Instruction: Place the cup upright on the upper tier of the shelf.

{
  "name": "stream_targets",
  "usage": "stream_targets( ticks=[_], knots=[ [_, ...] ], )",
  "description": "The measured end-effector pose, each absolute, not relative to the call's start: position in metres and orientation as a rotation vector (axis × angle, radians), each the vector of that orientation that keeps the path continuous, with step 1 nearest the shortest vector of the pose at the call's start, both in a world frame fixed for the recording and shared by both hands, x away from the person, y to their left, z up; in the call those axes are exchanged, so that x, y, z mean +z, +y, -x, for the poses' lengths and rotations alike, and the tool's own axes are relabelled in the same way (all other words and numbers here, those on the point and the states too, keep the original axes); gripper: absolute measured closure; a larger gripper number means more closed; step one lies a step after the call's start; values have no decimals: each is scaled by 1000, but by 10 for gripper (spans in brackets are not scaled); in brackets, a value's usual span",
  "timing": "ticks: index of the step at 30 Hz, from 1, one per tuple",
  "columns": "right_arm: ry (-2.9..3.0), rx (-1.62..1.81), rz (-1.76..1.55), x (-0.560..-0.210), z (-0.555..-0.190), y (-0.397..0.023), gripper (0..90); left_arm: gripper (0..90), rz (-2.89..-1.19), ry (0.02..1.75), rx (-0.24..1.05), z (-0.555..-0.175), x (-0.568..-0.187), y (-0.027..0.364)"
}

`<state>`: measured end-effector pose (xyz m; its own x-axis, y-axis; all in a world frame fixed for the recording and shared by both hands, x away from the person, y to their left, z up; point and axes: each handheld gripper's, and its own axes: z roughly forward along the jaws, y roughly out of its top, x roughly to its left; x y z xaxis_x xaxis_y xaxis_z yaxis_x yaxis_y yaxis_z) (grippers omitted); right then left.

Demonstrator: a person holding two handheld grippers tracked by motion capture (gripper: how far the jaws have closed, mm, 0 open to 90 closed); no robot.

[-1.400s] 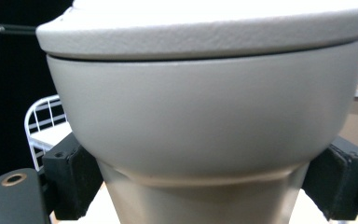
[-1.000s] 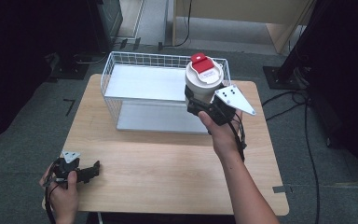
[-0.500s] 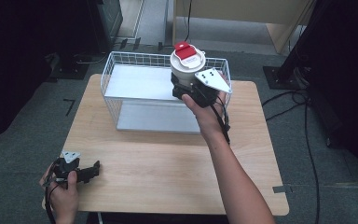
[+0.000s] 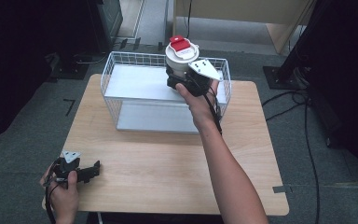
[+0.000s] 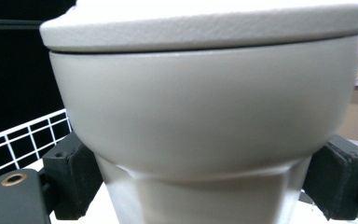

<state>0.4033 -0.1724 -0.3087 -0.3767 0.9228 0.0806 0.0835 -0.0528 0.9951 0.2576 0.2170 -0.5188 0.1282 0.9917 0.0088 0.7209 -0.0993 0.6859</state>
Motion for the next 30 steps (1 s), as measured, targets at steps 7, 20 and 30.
stream_targets(
  ticks=[7,20,30],
  knots=[
    [1530,1492,-1123,-315,-408,-174,120,0,-1880,1646,662,-258,-519,217],
    [1525,1518,-1142,-317,-408,-180,119,0,-1881,1646,661,-258,-519,217],
    [1553,1531,-1157,-316,-405,-183,108,0,-1880,1646,662,-258,-519,217]
  ],
)
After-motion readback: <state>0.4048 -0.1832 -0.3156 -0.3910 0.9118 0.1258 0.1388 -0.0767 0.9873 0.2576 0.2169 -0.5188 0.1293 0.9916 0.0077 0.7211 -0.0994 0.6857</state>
